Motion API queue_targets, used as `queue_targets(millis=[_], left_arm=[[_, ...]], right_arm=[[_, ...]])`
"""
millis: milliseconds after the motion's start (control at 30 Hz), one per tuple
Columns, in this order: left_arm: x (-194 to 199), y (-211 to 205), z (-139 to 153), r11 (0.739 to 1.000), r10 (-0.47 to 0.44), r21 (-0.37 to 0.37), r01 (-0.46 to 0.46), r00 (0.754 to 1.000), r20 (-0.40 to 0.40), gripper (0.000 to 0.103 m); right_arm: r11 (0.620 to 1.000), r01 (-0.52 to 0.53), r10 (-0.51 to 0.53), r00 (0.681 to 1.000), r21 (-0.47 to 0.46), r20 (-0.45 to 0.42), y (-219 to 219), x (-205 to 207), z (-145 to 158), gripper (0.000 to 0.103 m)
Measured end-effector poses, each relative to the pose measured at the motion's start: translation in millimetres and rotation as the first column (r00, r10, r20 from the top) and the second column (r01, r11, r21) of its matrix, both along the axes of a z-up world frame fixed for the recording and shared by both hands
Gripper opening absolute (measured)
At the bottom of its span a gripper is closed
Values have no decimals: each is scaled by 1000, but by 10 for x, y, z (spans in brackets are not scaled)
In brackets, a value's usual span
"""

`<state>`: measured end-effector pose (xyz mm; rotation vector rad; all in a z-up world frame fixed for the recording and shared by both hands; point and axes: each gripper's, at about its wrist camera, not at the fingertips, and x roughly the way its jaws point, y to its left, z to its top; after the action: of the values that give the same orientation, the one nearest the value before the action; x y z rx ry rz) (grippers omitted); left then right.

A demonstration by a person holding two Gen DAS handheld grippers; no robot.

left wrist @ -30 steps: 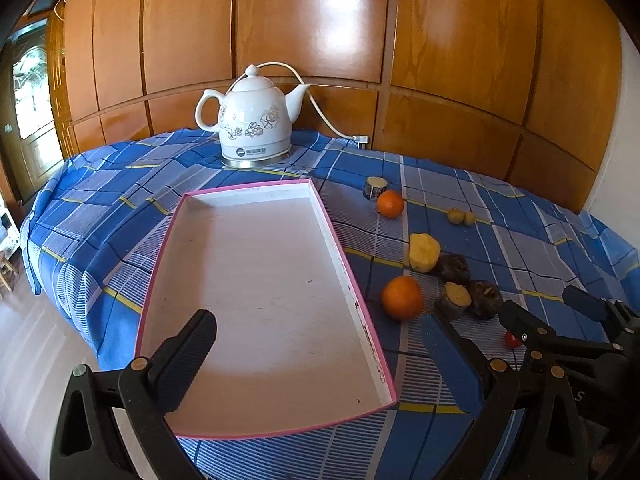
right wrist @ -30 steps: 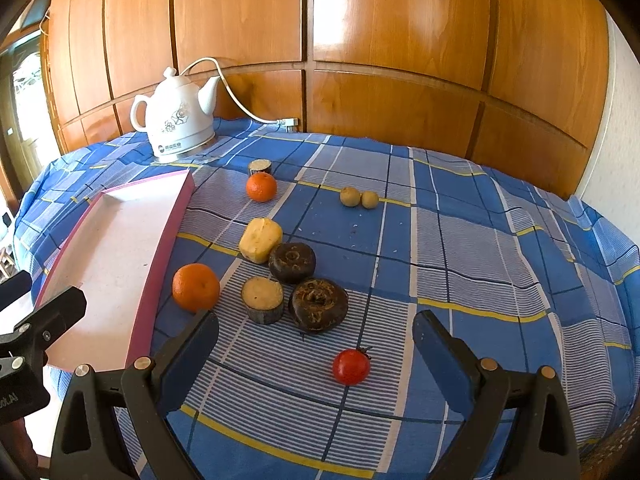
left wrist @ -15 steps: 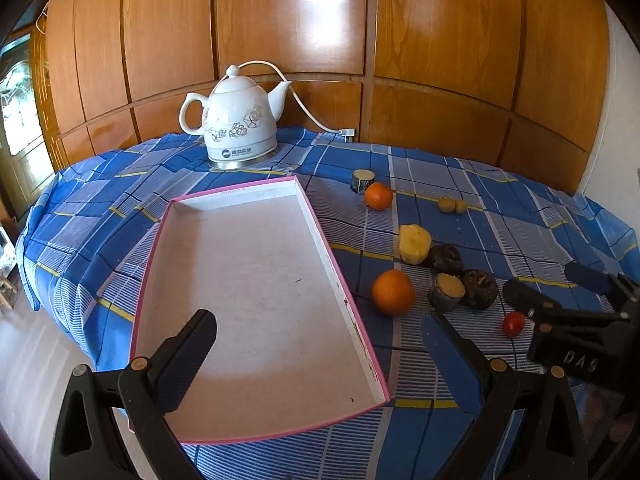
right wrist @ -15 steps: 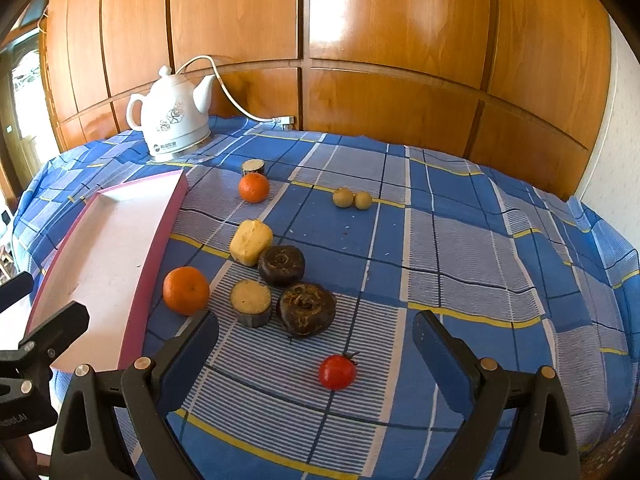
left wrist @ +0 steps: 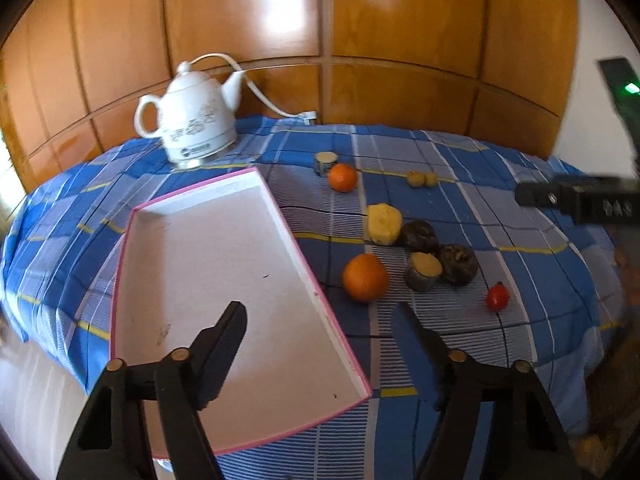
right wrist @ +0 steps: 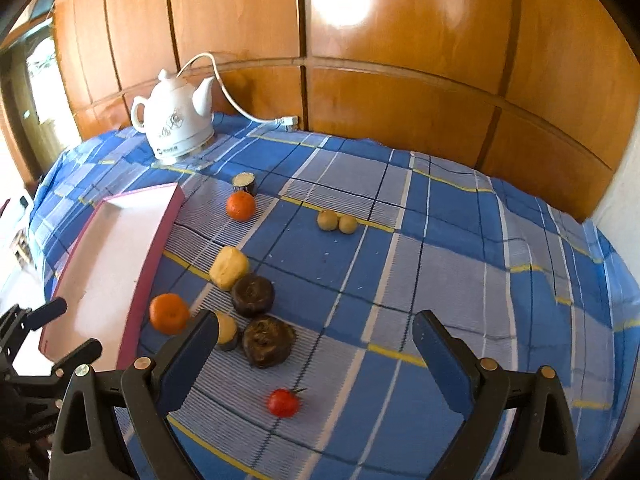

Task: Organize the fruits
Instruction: 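Reach the left tool to the mandarin orange and close on it, then place the orange in the pink tray with the left tool while the right tool grasps the red tomato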

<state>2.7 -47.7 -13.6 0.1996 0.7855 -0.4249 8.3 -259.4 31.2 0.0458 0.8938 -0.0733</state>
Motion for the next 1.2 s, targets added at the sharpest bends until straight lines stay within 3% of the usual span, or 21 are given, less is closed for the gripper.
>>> queue_targets(millis=[133, 267, 367, 567, 800, 933, 967, 1067, 1167, 1200], left_arm=[[75, -53, 36, 999, -43, 14, 43, 999, -19, 69], [182, -94, 52, 995, -93, 16, 94, 994, -63, 52], [222, -212, 57, 983, -177, 43, 180, 981, -75, 48], [338, -553, -58, 925, -335, 151, 349, 936, -113, 46], [551, -812, -307, 855, -409, 262, 448, 893, -189, 48], [625, -884, -476, 829, -414, 307, 467, 883, -222, 47], [634, -881, -505, 829, -408, 315, 463, 885, -225, 41], [636, -862, -493, 853, -394, 283, 440, 896, -207, 40], [625, -782, -381, 893, -366, 210, 398, 914, -176, 39], [625, -732, -323, 910, -351, 170, 378, 921, -167, 39]], right_arm=[[999, -50, 49, 998, -15, -39, -197, 145, -93, 97], [996, -59, 63, 996, 68, -62, -428, 229, -283, 87], [991, -28, 44, 992, 135, -118, -540, 282, -390, 78], [982, -61, 80, 992, 177, -99, -513, 270, -334, 74], [977, -132, 153, 981, 168, -115, -386, 281, -339, 74], [971, -132, 157, 981, 197, -117, -409, 286, -335, 74], [970, -130, 156, 981, 205, -115, -423, 288, -329, 74], [968, -123, 151, 982, 219, -114, -446, 292, -318, 74], [958, -144, 180, 976, 248, -127, -440, 303, -340, 58], [951, -166, 208, 968, 261, -139, -411, 309, -358, 58]])
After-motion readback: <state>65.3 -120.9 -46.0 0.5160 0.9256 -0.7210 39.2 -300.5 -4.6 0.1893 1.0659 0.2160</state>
